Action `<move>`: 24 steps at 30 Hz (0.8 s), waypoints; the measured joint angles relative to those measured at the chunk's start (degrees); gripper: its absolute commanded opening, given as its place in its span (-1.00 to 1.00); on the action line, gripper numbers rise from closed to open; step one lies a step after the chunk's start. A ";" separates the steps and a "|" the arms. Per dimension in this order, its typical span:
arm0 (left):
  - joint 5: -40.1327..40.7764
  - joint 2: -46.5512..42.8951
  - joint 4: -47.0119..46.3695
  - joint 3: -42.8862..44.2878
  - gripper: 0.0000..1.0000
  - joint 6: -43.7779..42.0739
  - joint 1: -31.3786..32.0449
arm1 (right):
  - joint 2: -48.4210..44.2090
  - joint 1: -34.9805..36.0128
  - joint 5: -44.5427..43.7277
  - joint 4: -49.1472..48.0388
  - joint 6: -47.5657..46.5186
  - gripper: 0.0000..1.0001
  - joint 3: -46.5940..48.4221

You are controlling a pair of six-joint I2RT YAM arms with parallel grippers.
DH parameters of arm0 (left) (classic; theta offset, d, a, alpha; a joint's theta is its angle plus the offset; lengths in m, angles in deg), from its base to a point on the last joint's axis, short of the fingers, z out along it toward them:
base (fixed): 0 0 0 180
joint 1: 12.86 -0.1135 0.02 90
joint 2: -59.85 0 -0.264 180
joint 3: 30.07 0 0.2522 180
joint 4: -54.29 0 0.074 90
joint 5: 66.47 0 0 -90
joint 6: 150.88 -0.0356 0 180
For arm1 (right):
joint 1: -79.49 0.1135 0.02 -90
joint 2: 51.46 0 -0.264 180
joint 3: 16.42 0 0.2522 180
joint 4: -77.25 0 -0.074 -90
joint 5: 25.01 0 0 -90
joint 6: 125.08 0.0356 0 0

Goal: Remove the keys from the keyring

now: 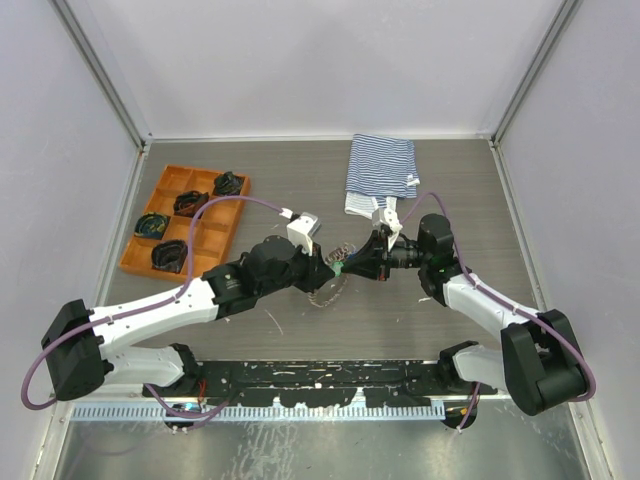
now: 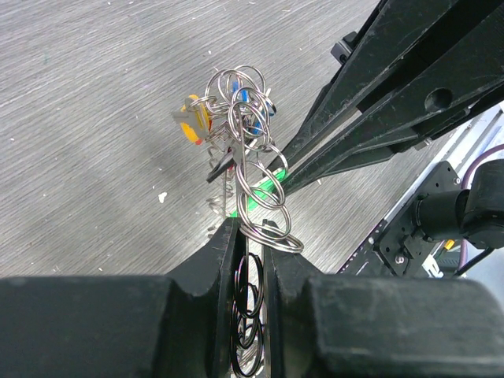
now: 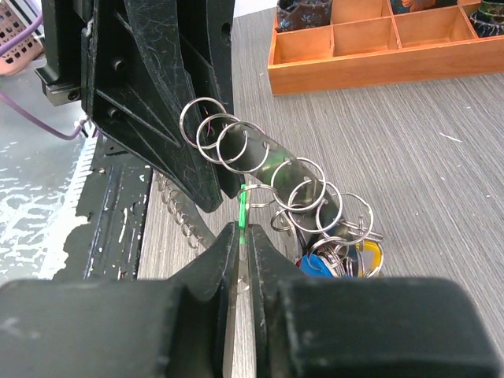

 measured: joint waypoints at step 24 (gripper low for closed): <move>0.00 -0.04 -3.32 -0.48 -1.00 0.26 0.00 | 0.00 0.68 -4.59 1.36 1.16 -0.27 -0.02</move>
